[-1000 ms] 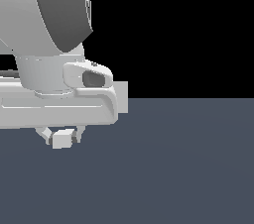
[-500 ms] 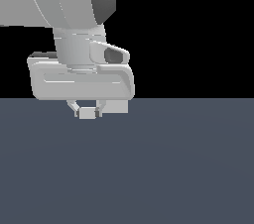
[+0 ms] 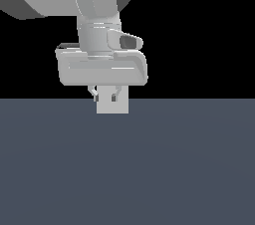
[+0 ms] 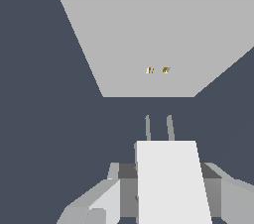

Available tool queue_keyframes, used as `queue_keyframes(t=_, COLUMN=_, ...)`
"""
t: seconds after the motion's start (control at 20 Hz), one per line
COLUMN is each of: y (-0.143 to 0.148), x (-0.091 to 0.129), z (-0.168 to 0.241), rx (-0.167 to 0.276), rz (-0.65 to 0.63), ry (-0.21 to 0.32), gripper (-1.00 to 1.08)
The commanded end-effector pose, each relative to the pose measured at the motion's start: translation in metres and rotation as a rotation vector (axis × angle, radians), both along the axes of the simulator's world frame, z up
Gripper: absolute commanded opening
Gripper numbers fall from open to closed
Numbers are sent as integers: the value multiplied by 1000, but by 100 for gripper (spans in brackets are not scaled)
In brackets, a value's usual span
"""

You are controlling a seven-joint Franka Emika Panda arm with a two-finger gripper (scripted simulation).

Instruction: Plug the charger into the wall socket.

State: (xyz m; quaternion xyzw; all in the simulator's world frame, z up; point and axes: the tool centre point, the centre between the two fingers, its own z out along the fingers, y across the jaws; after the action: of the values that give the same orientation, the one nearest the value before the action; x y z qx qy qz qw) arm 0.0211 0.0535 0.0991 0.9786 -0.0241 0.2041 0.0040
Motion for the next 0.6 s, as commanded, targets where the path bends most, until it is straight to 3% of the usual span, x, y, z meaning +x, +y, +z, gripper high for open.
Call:
queue_keyframes(t=0.0, y=-3, x=3, z=3, rx=-1, rz=-11, ry=1, gripper=-100)
queue_keyframes(t=0.55, y=-3, x=2, z=1, rx=-2, rz=-8, ry=2, gripper=-100)
